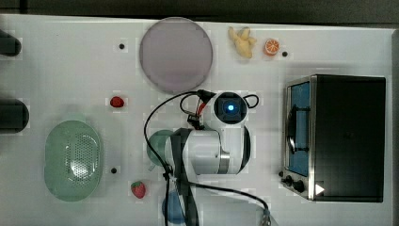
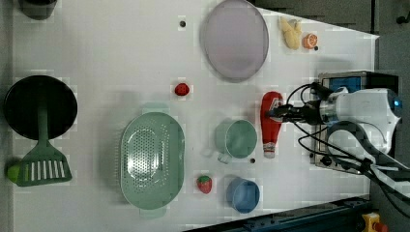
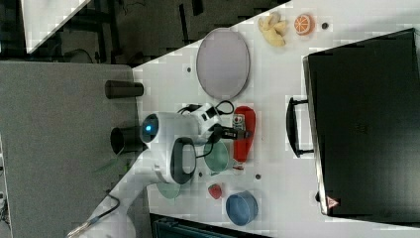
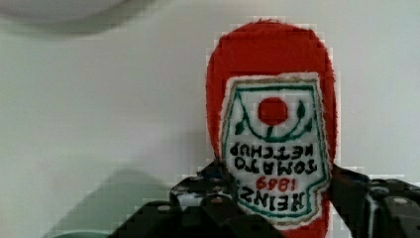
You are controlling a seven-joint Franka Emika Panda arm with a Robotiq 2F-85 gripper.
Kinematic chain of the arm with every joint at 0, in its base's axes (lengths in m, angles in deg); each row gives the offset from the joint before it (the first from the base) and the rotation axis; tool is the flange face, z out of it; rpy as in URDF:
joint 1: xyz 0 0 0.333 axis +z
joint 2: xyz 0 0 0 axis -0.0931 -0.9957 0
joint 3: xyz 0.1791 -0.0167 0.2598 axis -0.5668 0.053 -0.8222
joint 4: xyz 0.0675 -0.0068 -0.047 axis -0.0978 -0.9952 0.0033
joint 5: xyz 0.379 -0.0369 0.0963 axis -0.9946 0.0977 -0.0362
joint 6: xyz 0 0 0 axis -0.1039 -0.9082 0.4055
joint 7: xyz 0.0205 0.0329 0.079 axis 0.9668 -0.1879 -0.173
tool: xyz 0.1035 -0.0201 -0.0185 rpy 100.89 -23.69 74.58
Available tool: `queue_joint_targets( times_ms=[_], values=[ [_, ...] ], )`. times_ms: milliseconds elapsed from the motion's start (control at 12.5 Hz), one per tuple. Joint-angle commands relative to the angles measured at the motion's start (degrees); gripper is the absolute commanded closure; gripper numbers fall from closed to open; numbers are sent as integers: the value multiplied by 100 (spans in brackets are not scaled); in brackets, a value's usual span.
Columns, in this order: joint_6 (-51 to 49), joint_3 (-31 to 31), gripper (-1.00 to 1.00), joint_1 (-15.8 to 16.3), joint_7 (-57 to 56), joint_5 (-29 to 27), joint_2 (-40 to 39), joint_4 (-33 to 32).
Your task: Pick ketchup from strainer and place it on the table
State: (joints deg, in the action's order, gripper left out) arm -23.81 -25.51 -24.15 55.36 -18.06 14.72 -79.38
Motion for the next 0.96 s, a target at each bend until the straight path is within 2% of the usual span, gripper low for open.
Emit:
queue_joint_targets(
  times_ms=[80,160,480,720,960],
  values=[
    [192,134,-13,28,-114,-82,-42,76],
    [193,172,-19,28,-107,-78,-121,72],
    [156,196,-99,27,-103,-77,-91,104],
    [38,113,-100,33,-101,-86,404,409],
    [-673,30,-100,35,61,-90,1059,1030]
  ],
)
